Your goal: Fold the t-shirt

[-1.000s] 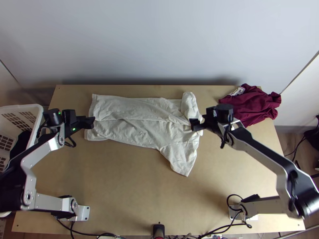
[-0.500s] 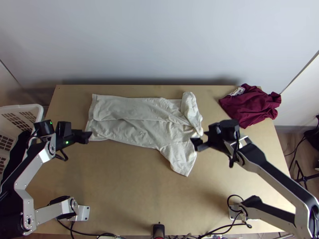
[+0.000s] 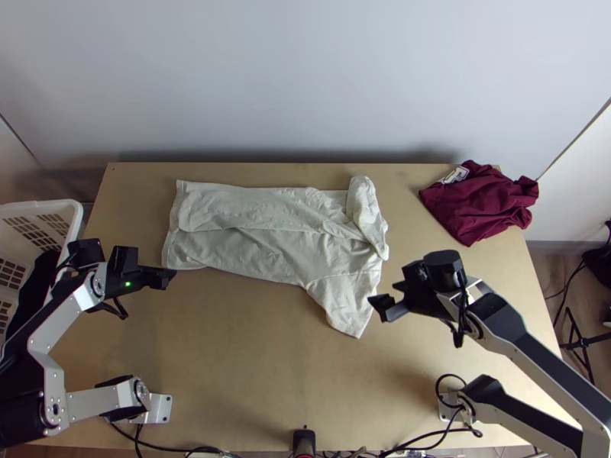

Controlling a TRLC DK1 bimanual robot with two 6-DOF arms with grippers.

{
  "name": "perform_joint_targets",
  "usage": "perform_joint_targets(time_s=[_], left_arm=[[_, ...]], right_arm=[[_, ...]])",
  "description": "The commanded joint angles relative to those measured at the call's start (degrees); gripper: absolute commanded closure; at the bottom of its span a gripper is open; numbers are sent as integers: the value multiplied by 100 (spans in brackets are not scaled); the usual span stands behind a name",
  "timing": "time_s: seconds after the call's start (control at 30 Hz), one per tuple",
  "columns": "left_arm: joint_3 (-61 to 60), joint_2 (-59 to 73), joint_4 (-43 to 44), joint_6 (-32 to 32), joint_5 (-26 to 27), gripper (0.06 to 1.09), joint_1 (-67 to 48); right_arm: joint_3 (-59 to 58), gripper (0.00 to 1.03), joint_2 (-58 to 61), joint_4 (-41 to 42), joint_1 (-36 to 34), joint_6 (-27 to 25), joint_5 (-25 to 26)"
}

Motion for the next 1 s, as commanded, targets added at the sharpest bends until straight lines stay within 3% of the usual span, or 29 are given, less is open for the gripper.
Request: perform_joint_targets(time_s=[0.0, 0.1, 0.37, 0.97], left_arm=[[41, 436, 108, -97, -22, 29, 93], [50, 532, 187, -228, -22, 29, 23], [252, 629, 283, -545, -22, 29, -144], [357, 699, 380, -765, -31, 29, -320]], right_arm=[[-81, 5, -216, -356, 44, 120, -248], [-222, 5, -225, -356, 35, 94, -318], [-784, 5, -67, -259, 167, 235, -1179], [-951, 7, 1084, 699, 1037, 525, -1171]])
